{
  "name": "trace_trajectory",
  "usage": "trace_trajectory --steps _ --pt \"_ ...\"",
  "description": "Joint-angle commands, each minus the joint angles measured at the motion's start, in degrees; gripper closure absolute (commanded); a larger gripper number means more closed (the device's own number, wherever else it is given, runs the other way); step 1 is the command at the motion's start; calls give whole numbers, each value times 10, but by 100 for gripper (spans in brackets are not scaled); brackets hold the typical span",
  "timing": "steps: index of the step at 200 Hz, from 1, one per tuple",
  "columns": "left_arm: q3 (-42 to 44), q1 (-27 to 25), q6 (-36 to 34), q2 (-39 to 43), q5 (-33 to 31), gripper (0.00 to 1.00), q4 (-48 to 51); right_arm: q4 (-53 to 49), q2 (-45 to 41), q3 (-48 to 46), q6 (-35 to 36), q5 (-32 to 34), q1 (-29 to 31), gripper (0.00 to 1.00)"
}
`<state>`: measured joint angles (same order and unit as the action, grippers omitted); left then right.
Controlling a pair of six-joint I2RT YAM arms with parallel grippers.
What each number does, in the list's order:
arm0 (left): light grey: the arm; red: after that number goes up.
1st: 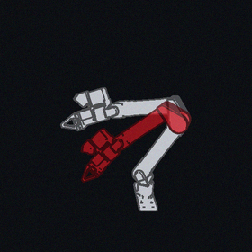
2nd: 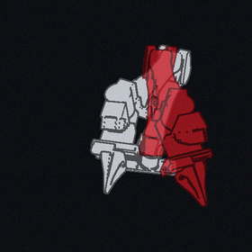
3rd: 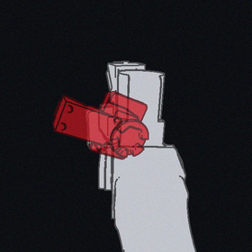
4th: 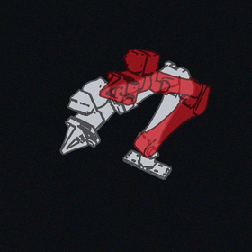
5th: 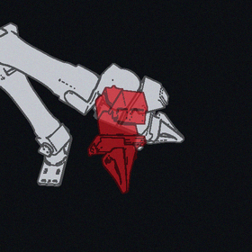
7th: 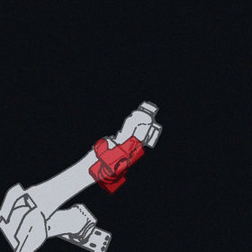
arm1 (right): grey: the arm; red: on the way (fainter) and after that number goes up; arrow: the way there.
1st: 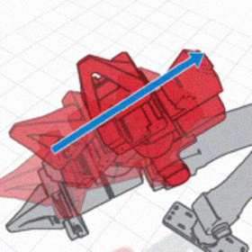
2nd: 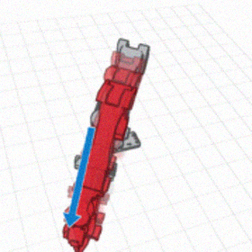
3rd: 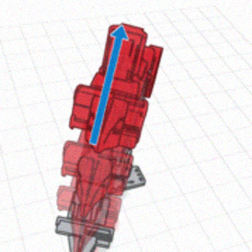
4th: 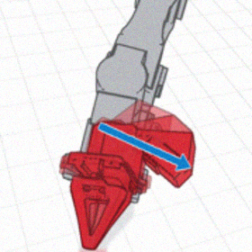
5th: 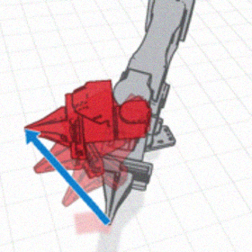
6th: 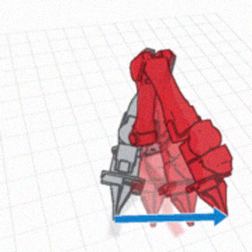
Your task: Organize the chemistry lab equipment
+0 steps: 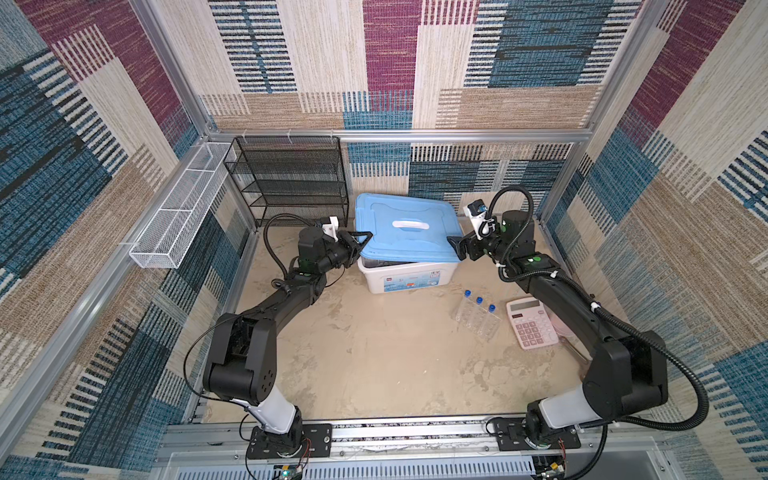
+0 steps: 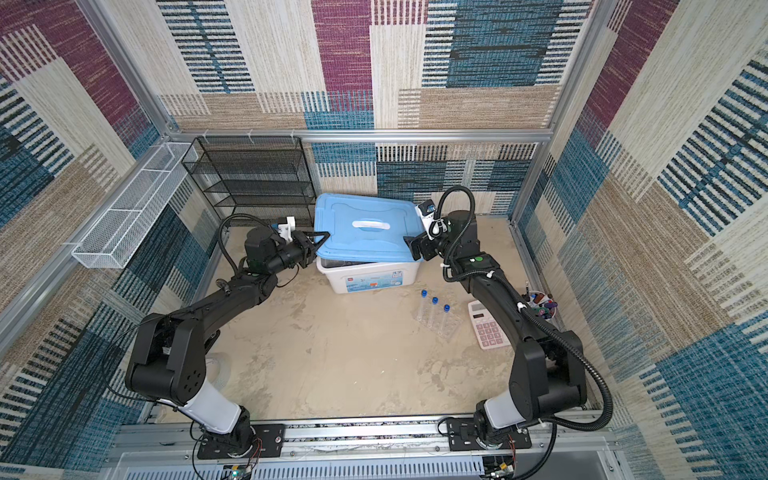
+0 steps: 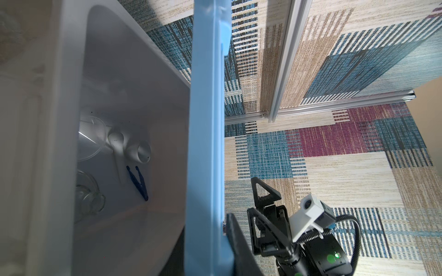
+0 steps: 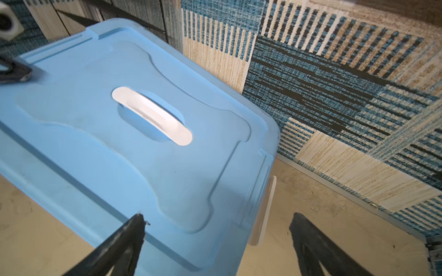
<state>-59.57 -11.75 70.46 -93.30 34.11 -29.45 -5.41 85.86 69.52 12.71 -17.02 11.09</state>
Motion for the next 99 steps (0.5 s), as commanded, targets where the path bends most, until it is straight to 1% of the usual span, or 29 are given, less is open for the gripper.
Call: trace_trajectory --steps 1,31,56,77,99 --pt "7 1 -22 10 -48 78 -8 2 23 19 -96 -50 -21 5" --pt "21 1 -17 11 -50 76 -19 -35 73 45 -139 -69 -42 10" --pt "29 1 -13 10 -52 75 -26 -50 101 54 -141 -119 -46 14" --pt "31 1 -18 14 -54 74 -18 -59 115 61 -143 -141 -45 17" --pt "33 0 -28 23 -61 69 2 -61 123 64 -144 -164 -46 22"
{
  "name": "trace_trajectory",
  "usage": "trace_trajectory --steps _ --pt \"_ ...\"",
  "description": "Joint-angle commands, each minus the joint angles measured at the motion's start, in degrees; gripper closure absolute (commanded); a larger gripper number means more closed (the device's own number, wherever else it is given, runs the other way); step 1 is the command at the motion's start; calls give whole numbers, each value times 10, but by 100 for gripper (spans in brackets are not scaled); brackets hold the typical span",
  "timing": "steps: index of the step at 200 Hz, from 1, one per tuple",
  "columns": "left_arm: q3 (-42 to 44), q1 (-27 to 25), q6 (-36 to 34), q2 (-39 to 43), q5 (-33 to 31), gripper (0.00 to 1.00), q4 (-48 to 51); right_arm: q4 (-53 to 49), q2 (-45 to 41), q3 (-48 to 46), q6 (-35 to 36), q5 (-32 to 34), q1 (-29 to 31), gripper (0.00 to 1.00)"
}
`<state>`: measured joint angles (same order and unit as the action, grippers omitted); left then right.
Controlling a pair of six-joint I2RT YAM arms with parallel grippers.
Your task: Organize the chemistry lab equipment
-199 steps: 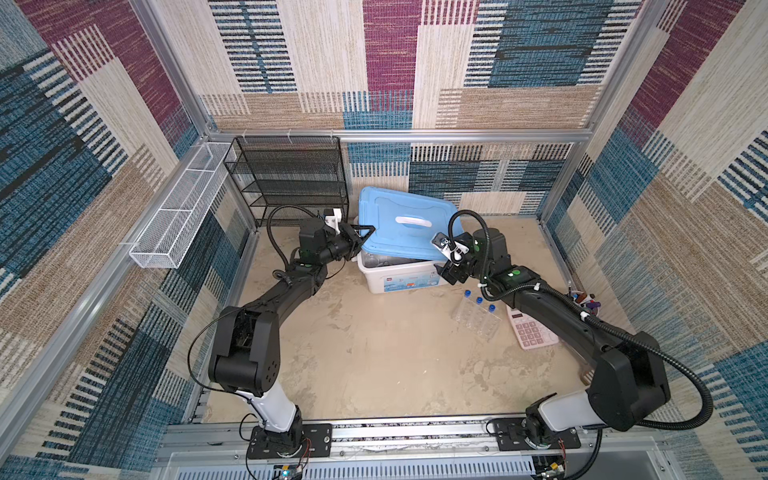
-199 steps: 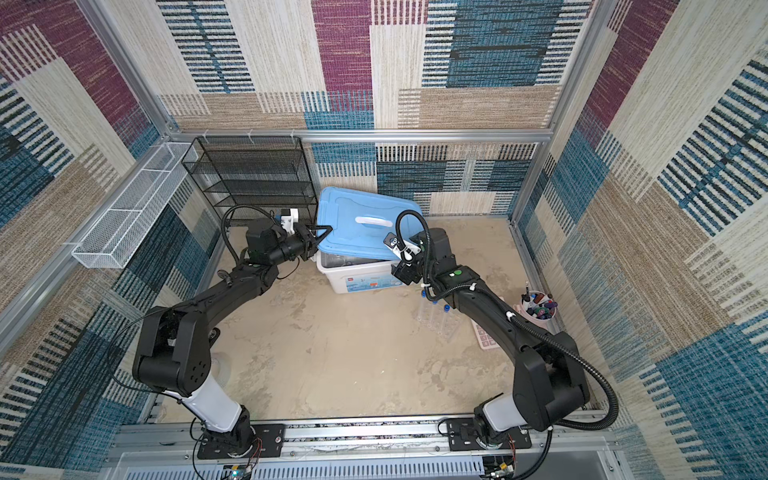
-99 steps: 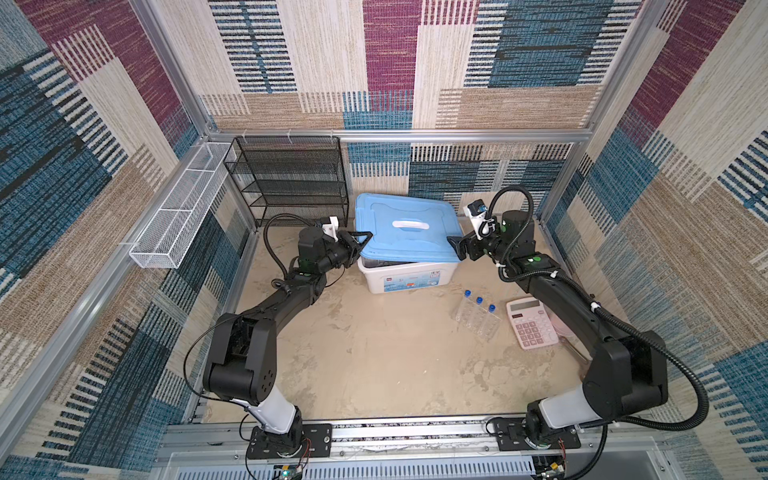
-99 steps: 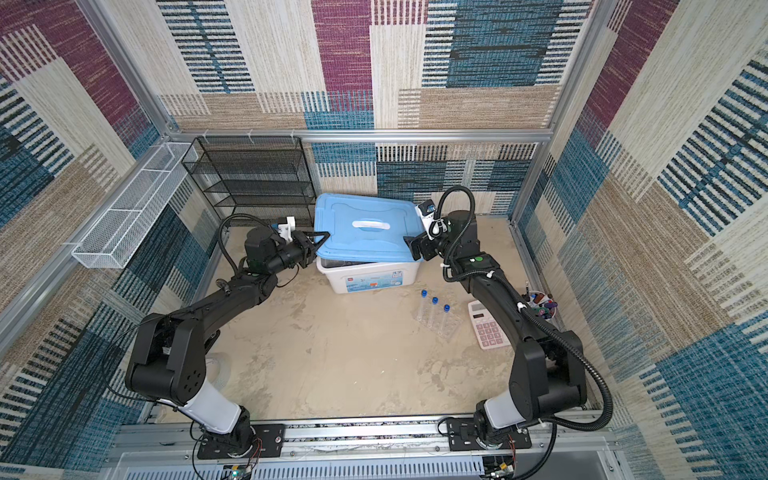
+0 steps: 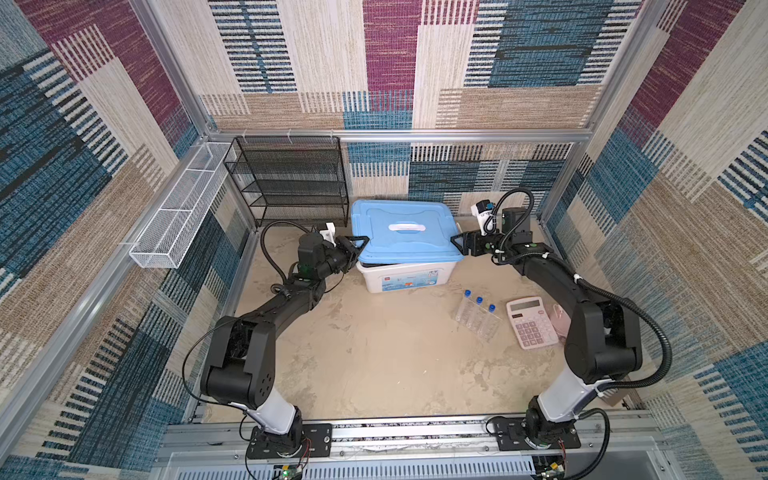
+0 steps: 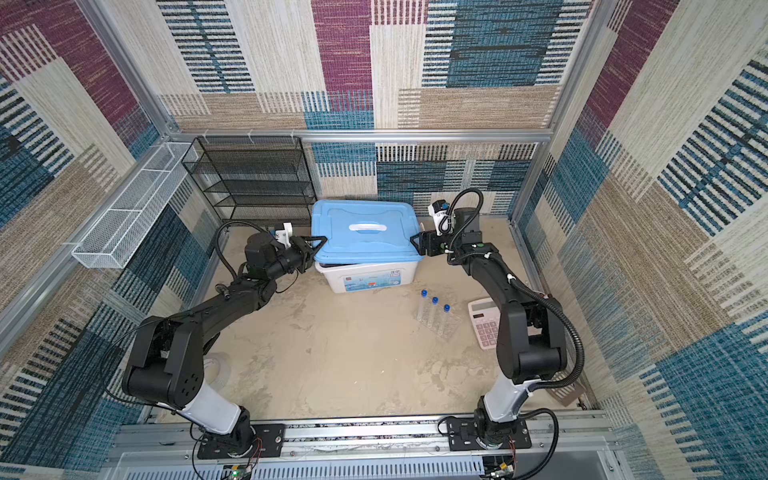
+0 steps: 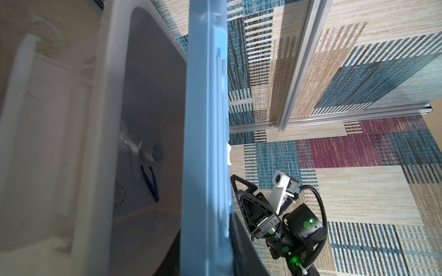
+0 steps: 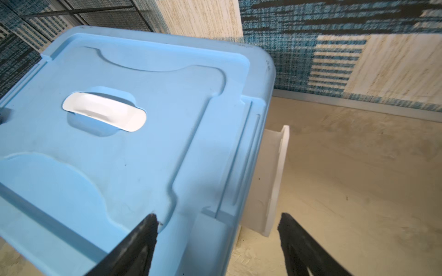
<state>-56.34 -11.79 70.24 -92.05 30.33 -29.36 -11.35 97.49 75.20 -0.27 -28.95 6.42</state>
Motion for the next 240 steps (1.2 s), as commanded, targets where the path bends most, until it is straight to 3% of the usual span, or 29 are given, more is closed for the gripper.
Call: trace_trajectory --steps 1,47,111,203,240 --pt "1 1 -27 11 -24 69 3 -1 7 7 -15 -46 1 22" --pt "9 1 -52 34 -38 60 53 -20 33 23 -18 -78 1 29" --pt "3 2 -115 74 -60 48 164 -20 32 31 -13 -66 1 31" --pt "-18 24 -203 112 -93 32 320 -13 23 27 -11 -52 1 26" --pt "-26 38 -243 108 -81 12 328 3 12 20 -21 -9 -1 12"
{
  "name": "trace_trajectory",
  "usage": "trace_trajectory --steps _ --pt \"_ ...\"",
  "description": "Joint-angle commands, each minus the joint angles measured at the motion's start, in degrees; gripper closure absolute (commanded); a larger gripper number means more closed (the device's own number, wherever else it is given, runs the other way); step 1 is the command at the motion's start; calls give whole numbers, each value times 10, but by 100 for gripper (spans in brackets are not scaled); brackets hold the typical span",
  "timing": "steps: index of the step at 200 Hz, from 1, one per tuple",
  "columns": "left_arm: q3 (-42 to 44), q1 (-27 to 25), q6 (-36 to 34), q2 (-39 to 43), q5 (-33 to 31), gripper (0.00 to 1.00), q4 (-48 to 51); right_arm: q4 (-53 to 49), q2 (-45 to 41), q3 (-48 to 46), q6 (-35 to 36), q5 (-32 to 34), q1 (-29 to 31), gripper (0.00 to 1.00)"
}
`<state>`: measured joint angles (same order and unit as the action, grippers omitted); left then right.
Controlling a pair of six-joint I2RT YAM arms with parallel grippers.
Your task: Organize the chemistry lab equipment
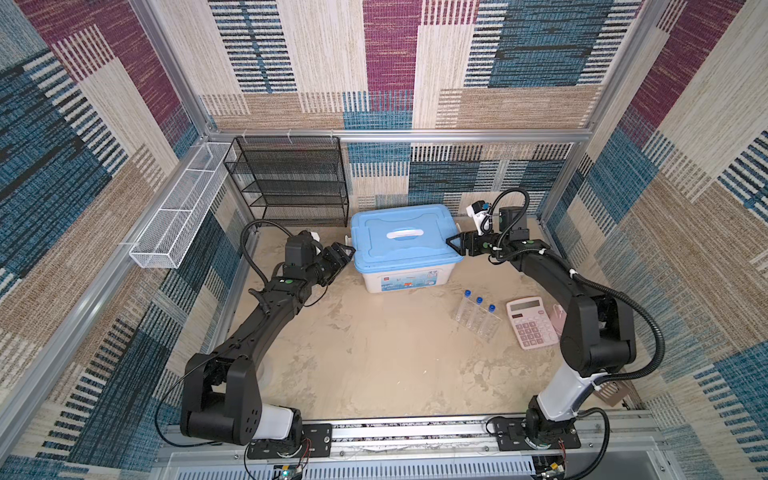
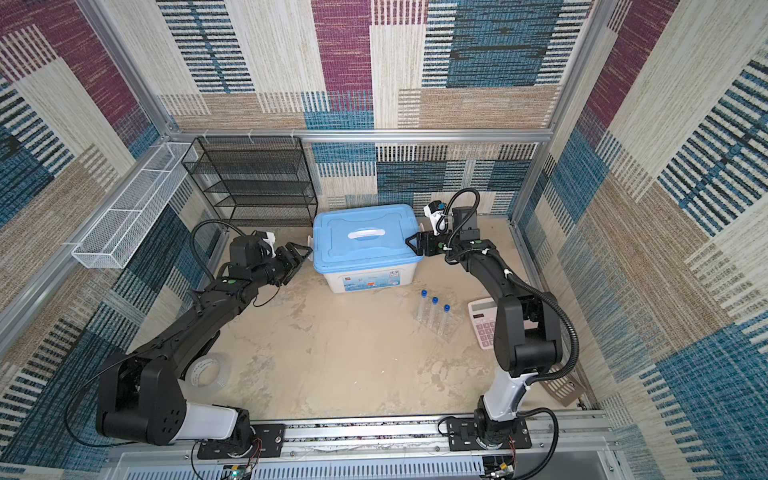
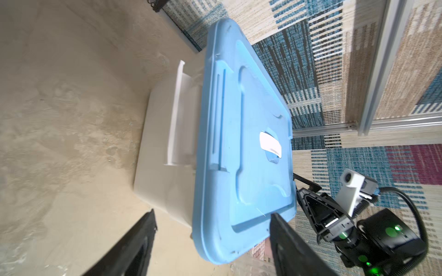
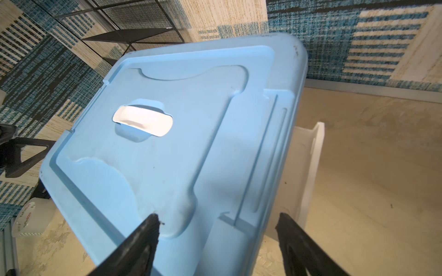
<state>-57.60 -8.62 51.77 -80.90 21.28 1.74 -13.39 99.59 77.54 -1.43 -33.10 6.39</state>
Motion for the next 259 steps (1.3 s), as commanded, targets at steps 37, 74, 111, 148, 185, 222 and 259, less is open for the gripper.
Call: trace_trajectory --steps 37,74,111,148,185,222,259 --pt "-69 17 -115 -57 58 2 43 62 -5 -17 -44 5 -23 1" --pt "-99 29 -105 -119 129 2 6 86 24 -10 -75 -74 -45 1" --pt "-104 35 -85 -152 165 2 -33 120 54 -6 -110 -137 -53 1" --pt "-103 36 -60 -172 184 3 -81 149 85 -3 -144 -168 -54 1" --pt "-113 36 -50 -192 192 6 -89 168 112 3 -172 -193 -57 1" --pt "-117 36 -48 -196 190 14 -88 207 121 -4 -211 -226 -56 1" --pt "-124 35 -46 -196 192 23 -88 235 124 -4 -245 -251 -57 4"
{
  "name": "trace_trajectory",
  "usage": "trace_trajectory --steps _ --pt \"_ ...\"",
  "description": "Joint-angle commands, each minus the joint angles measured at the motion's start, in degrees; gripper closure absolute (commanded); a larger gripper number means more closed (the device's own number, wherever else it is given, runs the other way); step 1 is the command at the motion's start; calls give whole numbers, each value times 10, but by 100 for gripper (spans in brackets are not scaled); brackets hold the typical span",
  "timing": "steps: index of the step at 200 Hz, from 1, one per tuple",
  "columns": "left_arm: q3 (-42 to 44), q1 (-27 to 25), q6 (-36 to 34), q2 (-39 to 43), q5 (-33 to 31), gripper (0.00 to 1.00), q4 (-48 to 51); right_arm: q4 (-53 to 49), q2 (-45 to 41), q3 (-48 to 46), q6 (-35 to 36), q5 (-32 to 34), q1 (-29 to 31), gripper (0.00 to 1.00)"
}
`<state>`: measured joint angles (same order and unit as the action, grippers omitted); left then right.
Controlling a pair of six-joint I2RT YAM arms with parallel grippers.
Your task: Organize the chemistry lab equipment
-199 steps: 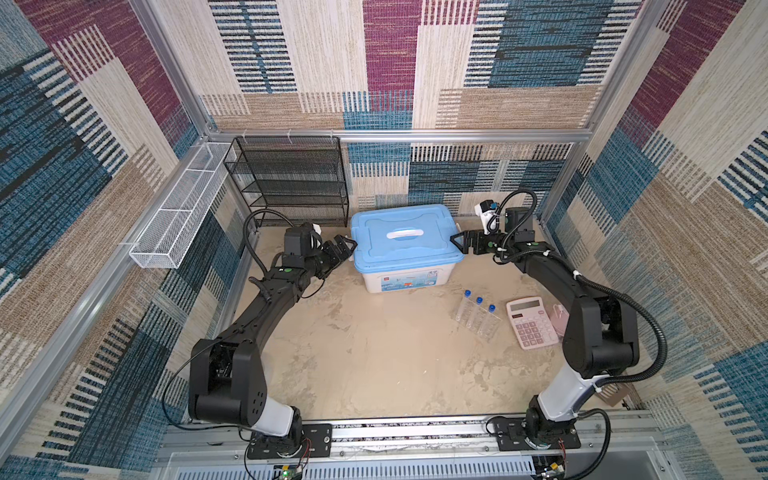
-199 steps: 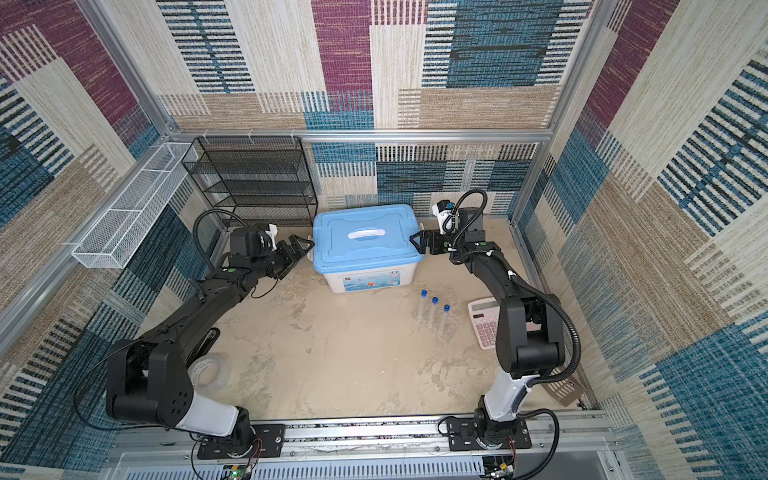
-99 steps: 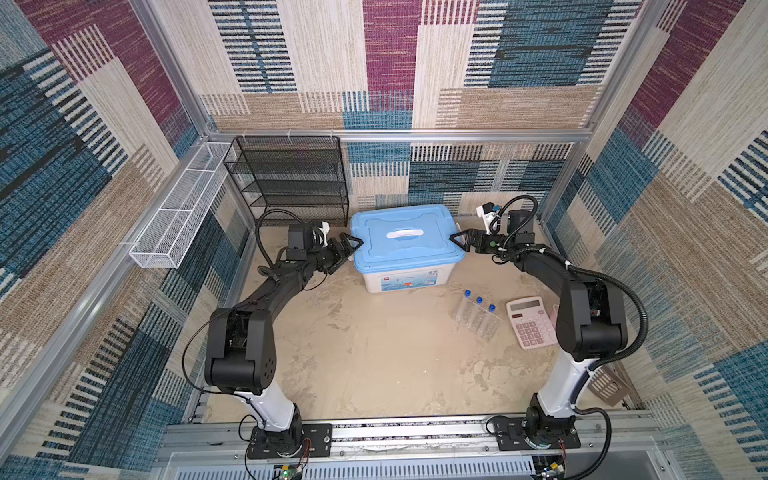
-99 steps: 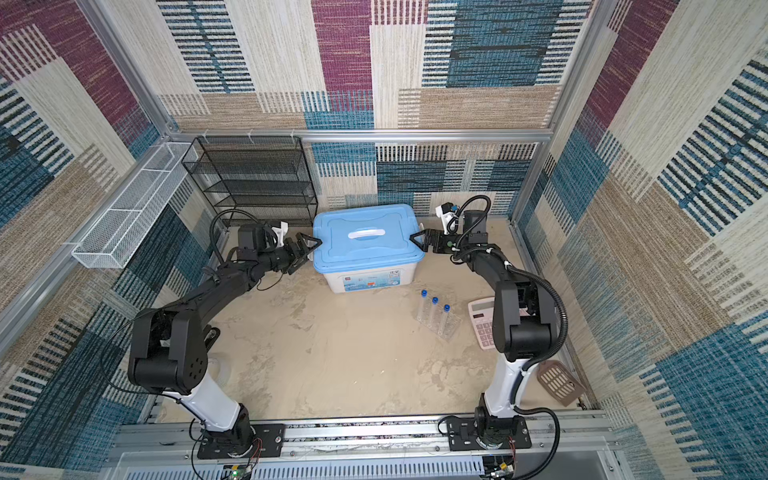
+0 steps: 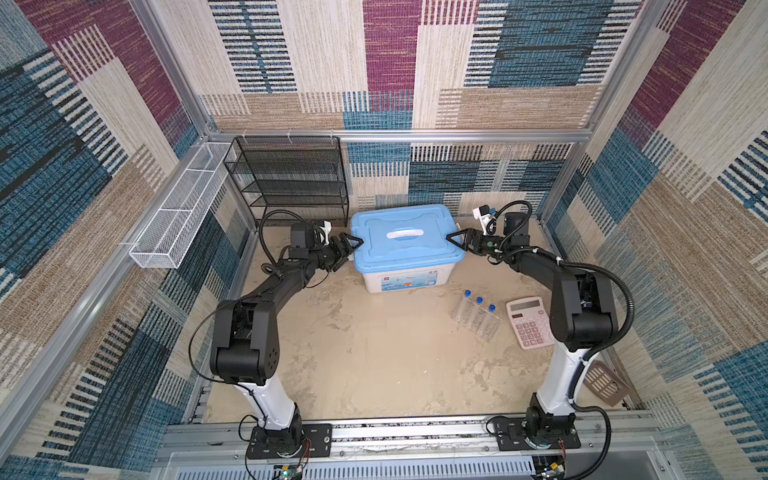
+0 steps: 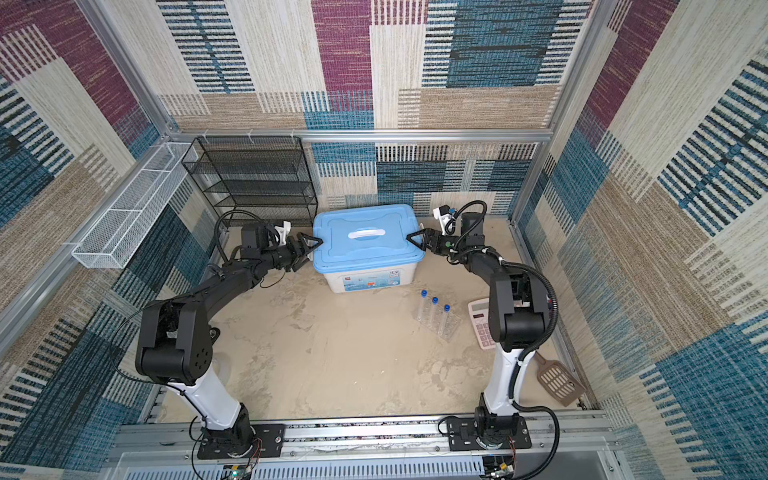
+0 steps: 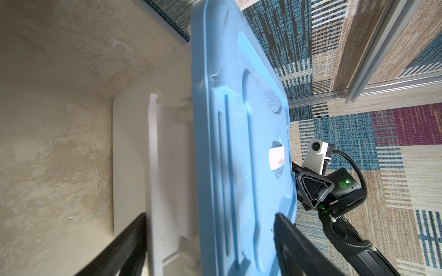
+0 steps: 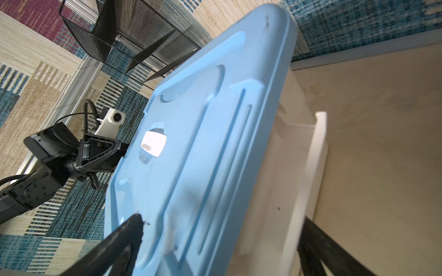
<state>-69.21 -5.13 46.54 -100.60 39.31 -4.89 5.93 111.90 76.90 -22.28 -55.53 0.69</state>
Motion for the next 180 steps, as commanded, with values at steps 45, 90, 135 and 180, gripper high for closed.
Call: trace_trajectory --steps 45,90,135,180 --pt "-16 -1 9 8 6 29 -17 -23 -20 12 6 20 1 12" --pt "-33 -8 -3 10 0 32 6 -86 -24 42 41 68 8 19" --pt "-39 -16 -10 15 -10 34 16 -135 -34 65 78 116 21 20" --pt "-50 -24 -14 11 -15 36 26 -176 -39 84 108 170 35 21"
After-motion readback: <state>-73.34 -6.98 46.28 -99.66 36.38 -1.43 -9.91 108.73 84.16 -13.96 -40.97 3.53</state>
